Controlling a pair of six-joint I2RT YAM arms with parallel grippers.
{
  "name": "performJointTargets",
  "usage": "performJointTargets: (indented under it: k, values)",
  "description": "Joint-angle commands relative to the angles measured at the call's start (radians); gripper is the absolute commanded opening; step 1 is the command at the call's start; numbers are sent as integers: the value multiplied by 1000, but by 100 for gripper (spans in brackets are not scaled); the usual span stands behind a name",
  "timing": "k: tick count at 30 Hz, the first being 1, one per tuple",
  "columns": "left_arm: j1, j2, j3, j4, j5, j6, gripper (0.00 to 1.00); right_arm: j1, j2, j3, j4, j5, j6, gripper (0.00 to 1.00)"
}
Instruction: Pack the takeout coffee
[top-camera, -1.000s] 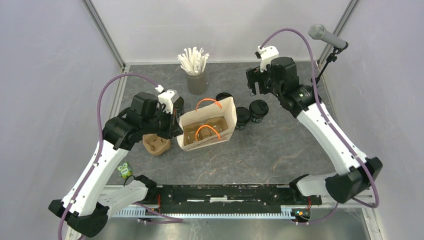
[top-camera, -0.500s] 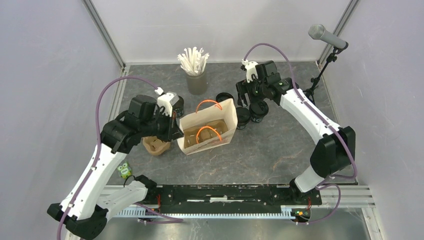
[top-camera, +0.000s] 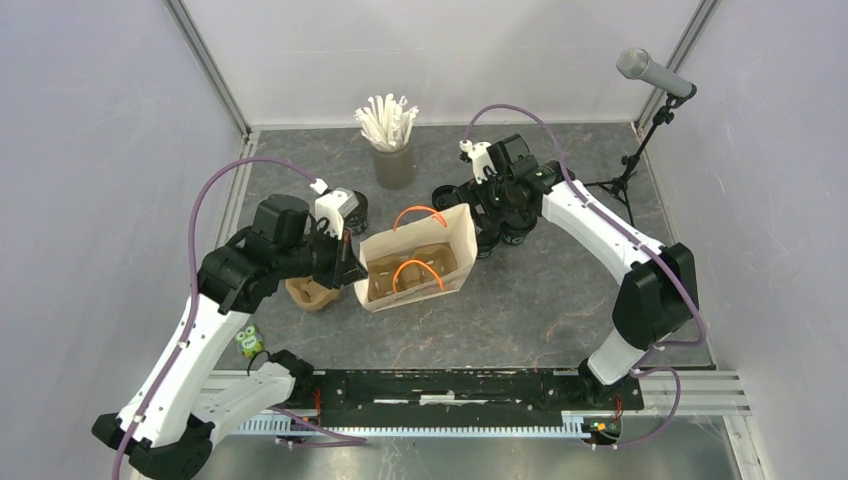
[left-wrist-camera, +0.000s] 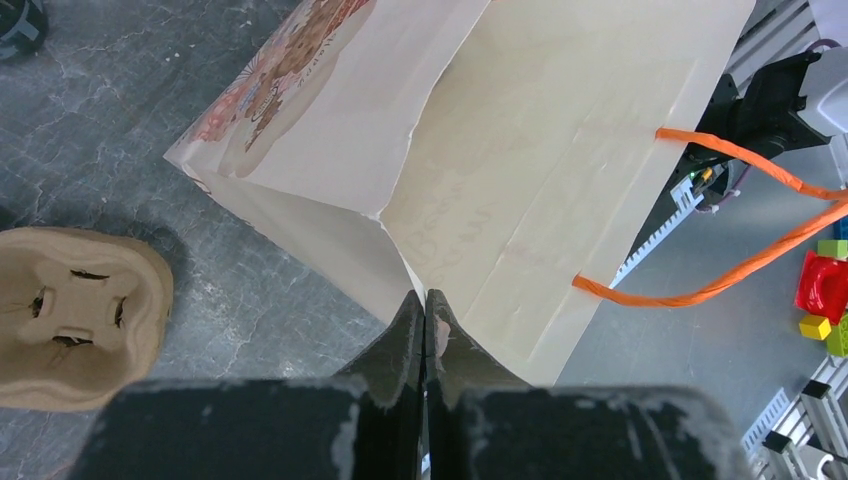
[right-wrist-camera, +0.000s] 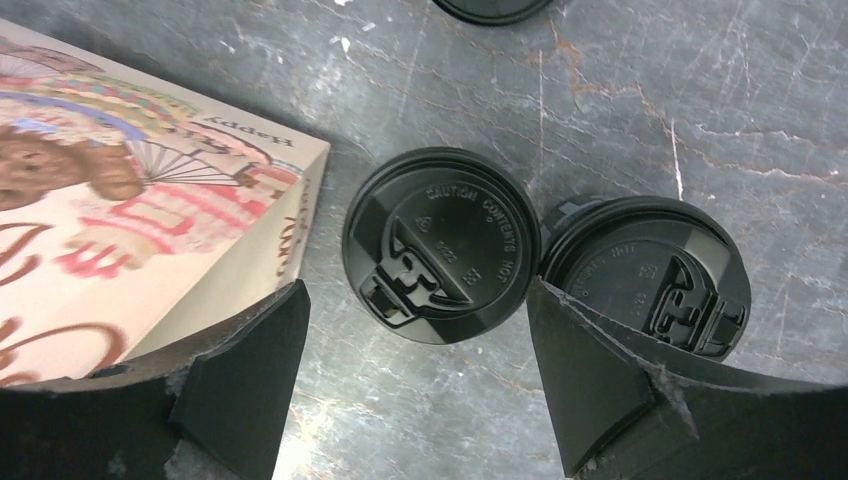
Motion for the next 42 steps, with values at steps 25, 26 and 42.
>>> performJointTargets:
  k: [25,26,42]
  values:
    - [6,-9,-1,18,43,53,2,-4,74,-30,49,47,-88,93]
    - [5,-9,-1,19,44,52,2,-3,75,-30,52,45,-87,93]
    - [5,-15,11,-7,44,61,2,14,83,-43,60,55,-81,92]
